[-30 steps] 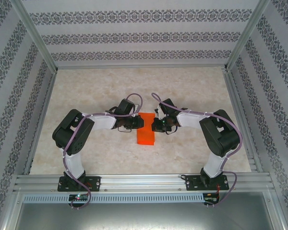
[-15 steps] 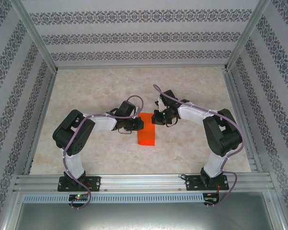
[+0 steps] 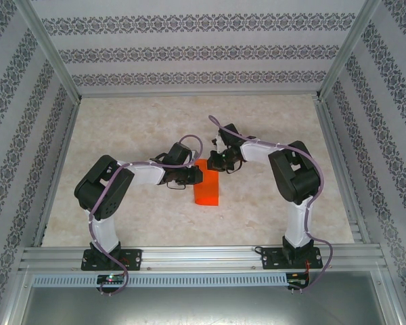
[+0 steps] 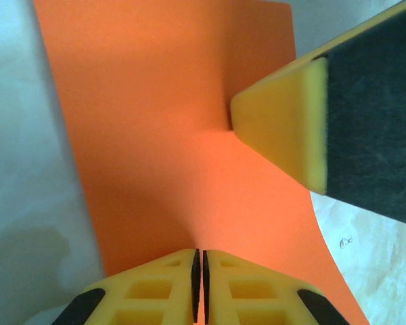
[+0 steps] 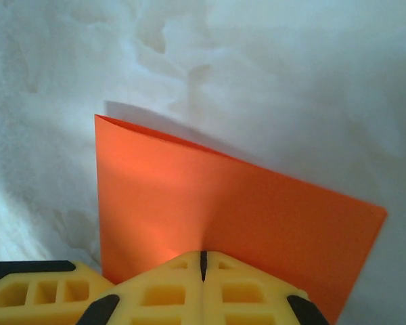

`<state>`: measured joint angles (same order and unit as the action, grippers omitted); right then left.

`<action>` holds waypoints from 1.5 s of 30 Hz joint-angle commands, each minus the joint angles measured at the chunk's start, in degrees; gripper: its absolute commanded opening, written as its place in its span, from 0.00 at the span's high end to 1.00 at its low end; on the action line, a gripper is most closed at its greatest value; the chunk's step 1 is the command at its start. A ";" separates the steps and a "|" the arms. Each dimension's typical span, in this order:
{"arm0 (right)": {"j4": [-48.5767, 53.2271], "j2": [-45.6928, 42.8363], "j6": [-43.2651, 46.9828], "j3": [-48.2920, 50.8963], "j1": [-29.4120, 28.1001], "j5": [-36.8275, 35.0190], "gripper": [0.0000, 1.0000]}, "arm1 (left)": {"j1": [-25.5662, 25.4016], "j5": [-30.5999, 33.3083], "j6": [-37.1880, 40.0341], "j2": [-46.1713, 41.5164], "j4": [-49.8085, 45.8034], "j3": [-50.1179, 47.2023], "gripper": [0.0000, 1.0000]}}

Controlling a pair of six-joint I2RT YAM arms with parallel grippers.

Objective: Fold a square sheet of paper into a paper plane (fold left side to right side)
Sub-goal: Hold the square sheet of paper at the center of the table, then first fold the square sheet of paper in half at the center of the table.

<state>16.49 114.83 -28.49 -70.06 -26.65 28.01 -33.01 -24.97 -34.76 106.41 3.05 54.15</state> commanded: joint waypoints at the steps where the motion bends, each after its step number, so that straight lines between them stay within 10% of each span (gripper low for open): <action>1: 2.07 2.58 0.68 -0.47 -0.42 -1.28 0.96 | -0.98 1.88 1.13 -0.03 -2.79 -0.45 0.84; 45: 5.37 3.31 1.37 0.80 -0.42 -3.04 0.96 | -4.17 -5.16 6.24 -8.23 -0.93 -11.09 0.87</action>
<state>16.45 115.04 -28.25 -70.15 -26.76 28.16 -35.66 -28.67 -30.79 99.57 5.50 44.62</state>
